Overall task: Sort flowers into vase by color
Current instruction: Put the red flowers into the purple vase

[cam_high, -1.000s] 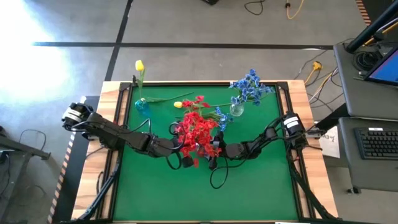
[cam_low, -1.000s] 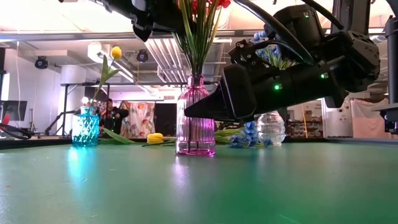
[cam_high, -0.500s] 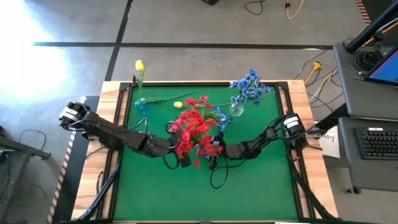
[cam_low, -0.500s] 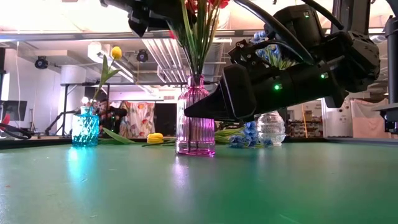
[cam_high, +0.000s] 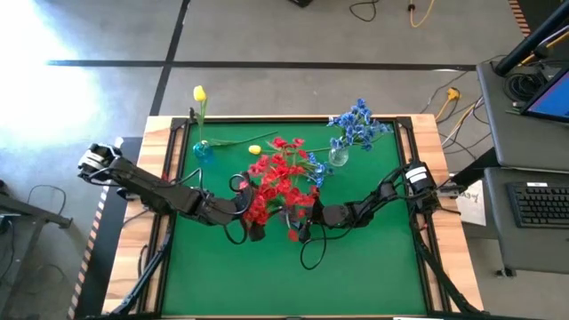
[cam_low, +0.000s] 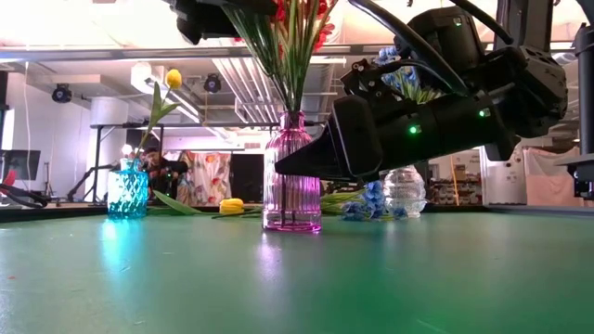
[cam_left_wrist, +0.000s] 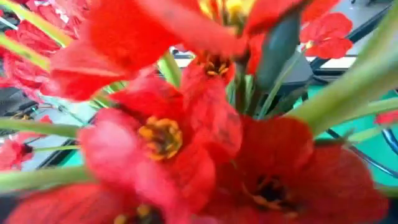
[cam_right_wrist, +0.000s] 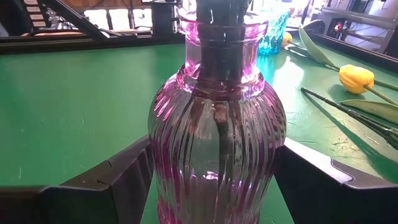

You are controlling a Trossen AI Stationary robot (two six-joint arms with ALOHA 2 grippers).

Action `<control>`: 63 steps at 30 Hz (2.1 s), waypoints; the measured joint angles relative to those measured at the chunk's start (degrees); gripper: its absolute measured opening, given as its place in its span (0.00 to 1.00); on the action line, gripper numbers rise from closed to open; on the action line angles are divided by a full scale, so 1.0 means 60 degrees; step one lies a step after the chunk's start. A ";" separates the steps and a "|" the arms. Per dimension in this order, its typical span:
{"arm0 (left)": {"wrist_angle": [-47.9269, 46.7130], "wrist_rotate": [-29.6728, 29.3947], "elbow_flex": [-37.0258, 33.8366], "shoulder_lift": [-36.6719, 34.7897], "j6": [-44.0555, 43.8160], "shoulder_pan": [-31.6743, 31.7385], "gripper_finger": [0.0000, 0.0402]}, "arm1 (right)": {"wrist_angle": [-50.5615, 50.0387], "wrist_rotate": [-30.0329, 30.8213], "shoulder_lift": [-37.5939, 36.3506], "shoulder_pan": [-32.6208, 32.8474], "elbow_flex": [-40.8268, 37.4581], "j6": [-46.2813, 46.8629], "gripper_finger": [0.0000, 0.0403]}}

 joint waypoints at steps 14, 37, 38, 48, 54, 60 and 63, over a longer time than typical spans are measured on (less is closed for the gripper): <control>-0.1095 0.0006 0.0000 -0.0951 -0.0462 -0.0278 0.71 | -0.0001 0.0006 0.0000 0.0000 0.0000 0.0096 0.70; -0.8100 -0.0723 0.2218 -0.1025 -0.2987 -0.2037 0.71 | 0.0001 0.0006 0.0000 0.0000 0.0000 0.0142 0.70; -0.7520 -0.0979 0.1921 -0.1021 -0.2990 -0.2107 0.71 | 0.0001 0.0006 0.0000 0.0000 0.0000 0.0122 0.70; 0.0385 -0.2850 -0.1692 -0.0956 -0.1353 -0.1967 0.71 | 0.0002 0.0000 0.0000 0.0000 0.0000 0.0101 0.70; 0.6126 -0.2839 -0.3055 -0.0257 0.1226 -0.1727 0.71 | 0.0043 -0.0004 0.0000 0.0000 0.0000 0.0090 0.70; 0.7164 -0.2328 -0.3022 0.0604 0.1362 -0.1208 0.68 | 0.0054 0.0003 0.0000 0.0000 -0.0004 0.0090 0.70; 0.7308 -0.2277 -0.2770 0.1027 0.1644 -0.1054 0.64 | 0.0057 0.0030 0.0000 0.0000 -0.0004 0.0113 0.70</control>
